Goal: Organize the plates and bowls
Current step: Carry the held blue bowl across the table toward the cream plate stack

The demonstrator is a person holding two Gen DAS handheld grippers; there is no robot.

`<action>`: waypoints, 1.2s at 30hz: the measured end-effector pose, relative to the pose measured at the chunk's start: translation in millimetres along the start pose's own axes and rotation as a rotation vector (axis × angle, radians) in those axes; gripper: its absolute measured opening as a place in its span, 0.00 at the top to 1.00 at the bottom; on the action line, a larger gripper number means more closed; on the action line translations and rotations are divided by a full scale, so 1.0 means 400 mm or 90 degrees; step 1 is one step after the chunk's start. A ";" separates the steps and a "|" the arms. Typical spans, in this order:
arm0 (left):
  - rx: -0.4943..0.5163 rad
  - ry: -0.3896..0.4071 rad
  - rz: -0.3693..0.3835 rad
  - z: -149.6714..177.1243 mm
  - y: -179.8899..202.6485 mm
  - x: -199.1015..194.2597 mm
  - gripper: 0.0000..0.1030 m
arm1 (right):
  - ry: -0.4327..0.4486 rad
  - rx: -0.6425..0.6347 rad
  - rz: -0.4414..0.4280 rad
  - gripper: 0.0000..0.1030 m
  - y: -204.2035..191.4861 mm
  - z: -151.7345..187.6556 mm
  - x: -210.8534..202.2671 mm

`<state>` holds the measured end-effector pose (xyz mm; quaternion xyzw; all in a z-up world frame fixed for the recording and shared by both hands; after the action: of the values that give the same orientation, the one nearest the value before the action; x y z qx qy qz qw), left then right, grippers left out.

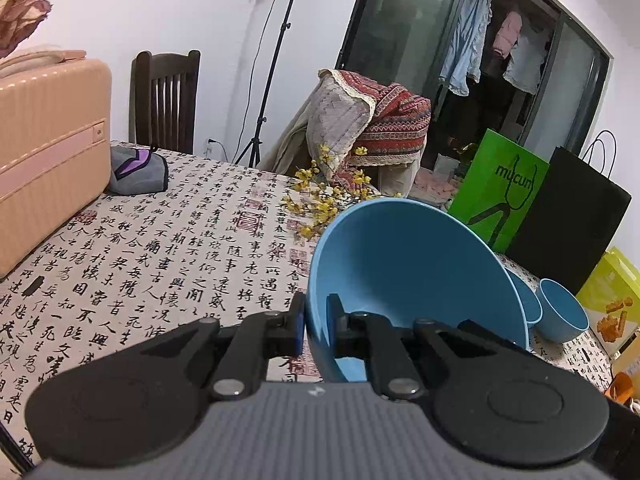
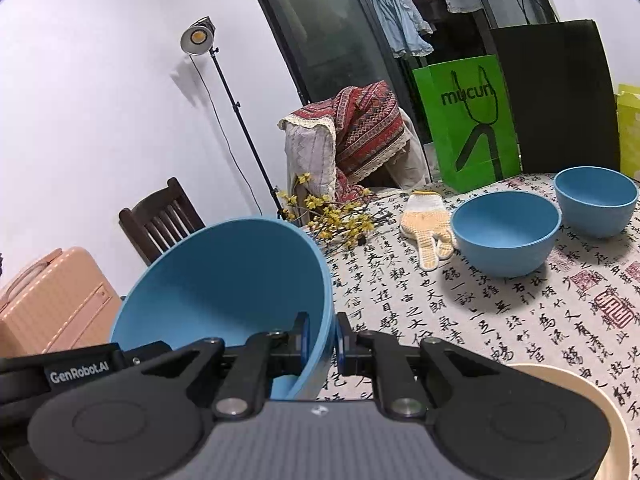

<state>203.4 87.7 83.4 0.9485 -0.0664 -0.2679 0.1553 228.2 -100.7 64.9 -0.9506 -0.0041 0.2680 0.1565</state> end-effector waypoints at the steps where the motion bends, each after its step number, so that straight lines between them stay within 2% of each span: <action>1: 0.000 0.001 -0.001 0.001 -0.006 -0.002 0.90 | 0.000 -0.002 -0.002 0.88 -0.005 0.002 0.001; 36: -0.045 0.011 -0.043 0.042 -0.204 -0.099 0.90 | -0.070 -0.037 -0.075 0.88 -0.158 0.116 0.020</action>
<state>164.3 168.8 62.3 0.9465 -0.0233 -0.2669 0.1801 216.2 -26.2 42.1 -0.9367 -0.0767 0.3099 0.1438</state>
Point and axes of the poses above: each gripper's, at about its wrist camera, not at the fingertips, and x roughly the way its jaws point, y to its right, z to its underside, the point moved 2 cm from there along x, roughly the way its jaws point, and after that the axes turned 9 degrees about z, right-handed, at the moved point
